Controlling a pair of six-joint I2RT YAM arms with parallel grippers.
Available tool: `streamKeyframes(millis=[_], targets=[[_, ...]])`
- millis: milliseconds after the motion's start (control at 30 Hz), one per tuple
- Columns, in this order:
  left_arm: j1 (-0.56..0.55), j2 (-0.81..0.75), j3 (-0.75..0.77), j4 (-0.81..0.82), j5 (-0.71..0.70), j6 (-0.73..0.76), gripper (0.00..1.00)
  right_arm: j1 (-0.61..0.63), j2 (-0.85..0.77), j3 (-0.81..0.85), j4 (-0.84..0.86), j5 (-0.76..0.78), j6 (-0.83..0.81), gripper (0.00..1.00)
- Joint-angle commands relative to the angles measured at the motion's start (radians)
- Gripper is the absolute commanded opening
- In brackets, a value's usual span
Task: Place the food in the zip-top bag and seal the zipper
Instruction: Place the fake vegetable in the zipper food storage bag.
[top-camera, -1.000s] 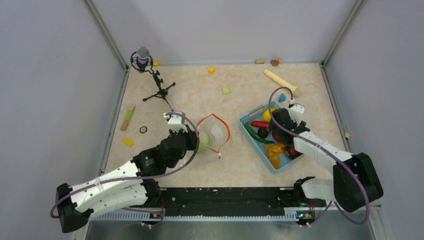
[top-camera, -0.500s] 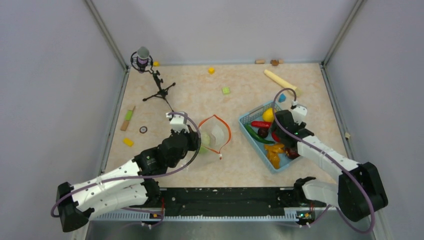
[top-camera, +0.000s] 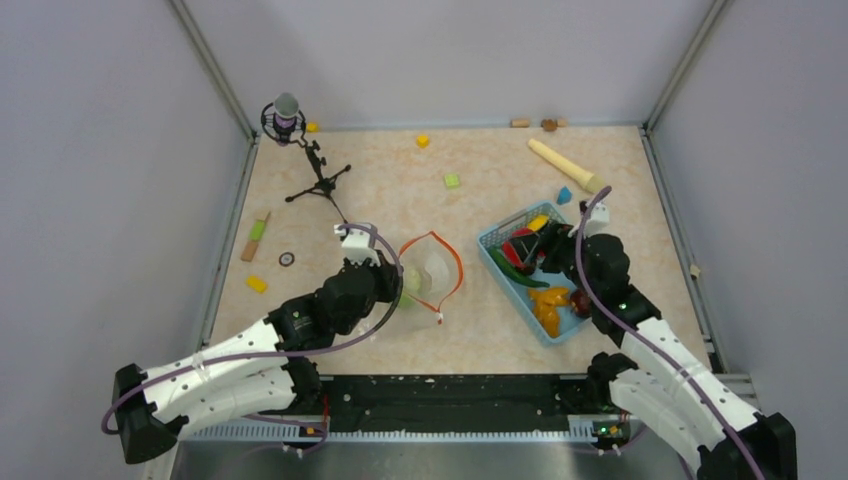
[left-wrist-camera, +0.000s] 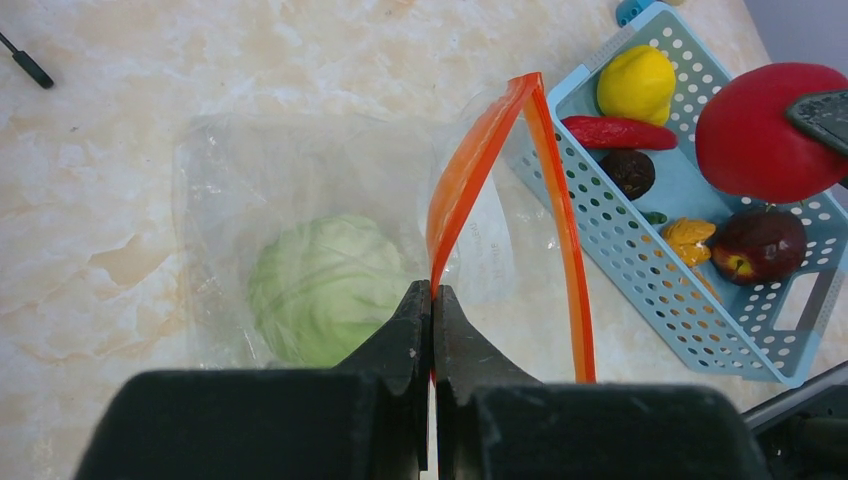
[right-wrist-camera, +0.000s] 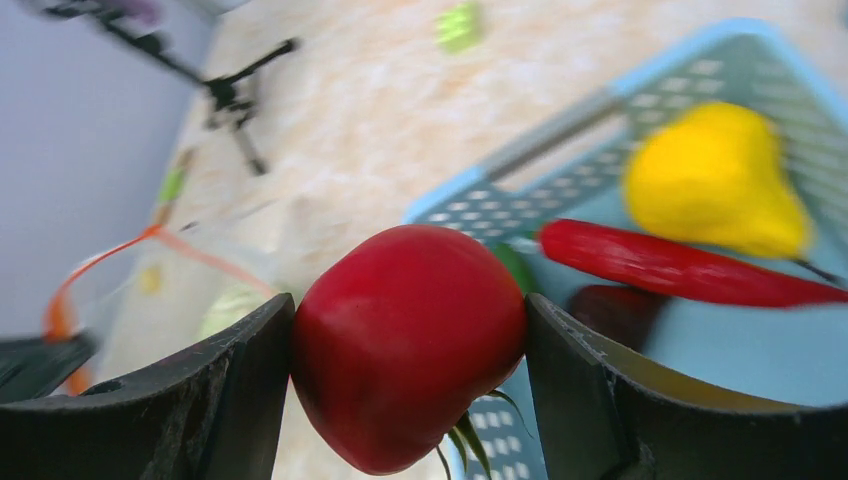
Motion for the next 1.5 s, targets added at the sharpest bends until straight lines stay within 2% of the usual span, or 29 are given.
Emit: streamKeyframes(millis=[0, 67, 233, 367, 467, 567, 700, 833, 967, 1067, 1233, 1467], targets=[[0.005, -0.005, 0.030, 0.040, 0.022, 0.007, 0.00, 0.022, 0.046, -0.020, 0.314, -0.413, 0.007, 0.50], [0.006, -0.002, 0.030, 0.043, 0.022, 0.008, 0.00, 0.086, 0.087, -0.016, 0.392, -0.442, -0.002, 0.50], [0.006, 0.004, 0.028, 0.048, 0.040, 0.010, 0.00, 0.335, 0.237, 0.079, 0.414, -0.280, -0.104, 0.50], [0.005, -0.002, 0.021, 0.063, 0.069, 0.013, 0.00, 0.413, 0.399, 0.161, 0.460, -0.268, -0.117, 0.50], [0.005, -0.013, 0.017, 0.076, 0.095, 0.021, 0.00, 0.468, 0.506, 0.229, 0.456, -0.203, -0.136, 0.50], [0.005, -0.030, 0.006, 0.097, 0.137, 0.028, 0.00, 0.515, 0.603, 0.274, 0.464, -0.083, -0.127, 0.50], [0.005, -0.054, -0.009, 0.128, 0.211, 0.042, 0.00, 0.618, 0.708, 0.311, 0.510, 0.272, -0.112, 0.48], [0.005, -0.083, -0.028, 0.166, 0.282, 0.066, 0.00, 0.698, 0.777, 0.335, 0.577, 0.537, -0.053, 0.55], [0.005, -0.107, -0.044, 0.191, 0.332, 0.082, 0.00, 0.704, 0.818, 0.334, 0.603, 0.604, 0.062, 0.60], [0.006, -0.122, -0.053, 0.205, 0.349, 0.085, 0.00, 0.705, 0.832, 0.346, 0.560, 0.655, 0.120, 0.66], [0.005, -0.145, -0.066, 0.224, 0.368, 0.089, 0.00, 0.707, 0.829, 0.367, 0.477, 0.728, 0.150, 0.84], [0.006, -0.139, -0.051, 0.135, 0.108, 0.014, 0.00, 0.706, 0.777, 0.359, 0.523, 0.606, -0.008, 0.98]])
